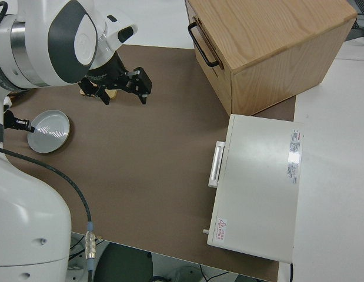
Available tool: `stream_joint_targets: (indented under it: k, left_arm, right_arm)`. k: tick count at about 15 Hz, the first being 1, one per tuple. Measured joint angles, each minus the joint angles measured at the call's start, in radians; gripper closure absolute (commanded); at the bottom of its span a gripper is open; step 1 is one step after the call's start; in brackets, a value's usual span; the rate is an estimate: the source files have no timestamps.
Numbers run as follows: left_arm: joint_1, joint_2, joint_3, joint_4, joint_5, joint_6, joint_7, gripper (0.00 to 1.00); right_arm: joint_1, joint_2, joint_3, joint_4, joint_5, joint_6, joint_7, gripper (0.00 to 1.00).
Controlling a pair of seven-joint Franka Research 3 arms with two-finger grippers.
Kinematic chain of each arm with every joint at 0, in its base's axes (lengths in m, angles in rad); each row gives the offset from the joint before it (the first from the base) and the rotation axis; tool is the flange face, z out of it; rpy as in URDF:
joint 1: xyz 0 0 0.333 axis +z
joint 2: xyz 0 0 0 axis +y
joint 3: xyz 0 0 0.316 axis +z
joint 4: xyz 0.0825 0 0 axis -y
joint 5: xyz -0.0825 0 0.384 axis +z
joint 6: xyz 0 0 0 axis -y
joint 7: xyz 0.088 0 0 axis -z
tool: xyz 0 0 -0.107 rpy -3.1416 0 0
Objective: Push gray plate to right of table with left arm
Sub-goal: 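Push the gray plate with the left gripper across the table toward the toaster oven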
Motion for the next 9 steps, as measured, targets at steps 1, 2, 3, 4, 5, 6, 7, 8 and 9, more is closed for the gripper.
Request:
stream_joint_targets:
  k: [1,2,3,4,5,6,7,8,9]
  left_arm:
    - [-0.034,0.000,-0.001,0.000,0.000,0.000,-0.050,1.00]
    - [-0.051,0.000,-0.001,0.000,0.000,0.000,-0.081,1.00]
    - [-0.073,0.001,-0.001,0.000,0.000,0.000,-0.117,1.00]
    - [-0.096,0.001,-0.001,0.000,0.000,0.000,-0.153,1.00]
    - [-0.119,0.002,-0.001,0.000,0.000,0.000,-0.190,1.00]
    - [-0.139,0.002,-0.002,0.000,0.000,0.000,-0.225,1.00]
    - [-0.157,0.002,-0.001,0.000,0.001,0.000,-0.257,1.00]
    - [-0.174,0.002,-0.001,0.000,0.003,0.000,-0.287,1.00]
    - [-0.188,0.002,-0.001,0.000,0.006,0.000,-0.318,1.00]
  right_arm:
    - [0.000,0.000,0.000,0.000,0.000,0.000,0.000,0.017]
    - [0.000,0.000,0.000,0.000,0.000,0.000,0.000,0.017]
    - [0.000,0.000,0.000,0.000,0.000,0.000,0.000,0.017]
    - [0.000,0.000,0.000,0.000,0.000,0.000,0.000,0.017]
    - [0.000,0.000,0.000,0.000,0.000,0.000,0.000,0.017]
    - [0.000,0.000,0.000,0.000,0.000,0.000,0.000,0.017]
    - [0.000,0.000,0.000,0.000,0.000,0.000,0.000,0.017]
    - [0.000,0.000,0.000,0.000,0.000,0.000,0.000,0.017]
    - [0.000,0.000,0.000,0.000,0.000,0.000,0.000,0.017]
